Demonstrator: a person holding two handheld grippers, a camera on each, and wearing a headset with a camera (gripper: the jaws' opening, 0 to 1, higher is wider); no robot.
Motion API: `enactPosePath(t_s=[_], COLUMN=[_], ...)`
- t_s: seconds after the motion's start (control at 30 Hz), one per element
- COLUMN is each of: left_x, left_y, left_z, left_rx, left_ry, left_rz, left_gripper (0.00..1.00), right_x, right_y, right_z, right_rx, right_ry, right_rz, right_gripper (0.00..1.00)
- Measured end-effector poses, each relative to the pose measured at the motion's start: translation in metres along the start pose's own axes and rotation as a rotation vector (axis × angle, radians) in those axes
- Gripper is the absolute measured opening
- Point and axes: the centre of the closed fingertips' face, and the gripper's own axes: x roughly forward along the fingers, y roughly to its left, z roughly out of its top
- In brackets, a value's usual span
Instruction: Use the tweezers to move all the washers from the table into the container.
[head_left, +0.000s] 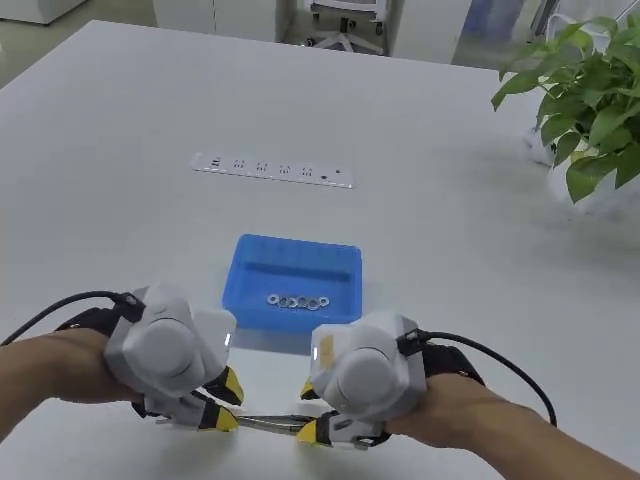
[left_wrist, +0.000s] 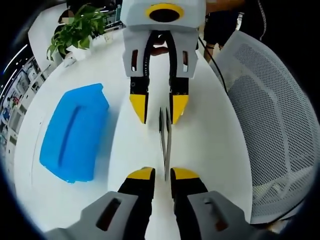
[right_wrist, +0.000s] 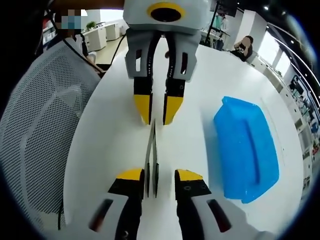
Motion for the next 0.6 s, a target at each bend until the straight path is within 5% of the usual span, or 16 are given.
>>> enactPosePath(t_s=[0.27, 0.6], left_x=[-0.029, -0.064], left_y=[0.010, 0.024], left_z=[0.013, 0.025], left_rx=[-0.101, -0.197], left_ry=[-0.118, -0.253], left_rz=[0.067, 0.166], left_gripper=[0.30, 0.52], right_x=[-0.027, -0.072], right_y=[-0.018, -0.047], right_z=[0.004, -0.006], right_rx=[0.087, 0.222], right_ry=[-0.069, -0.187], right_rz=[-0.080, -0.216], right_gripper=[0.36, 0.59])
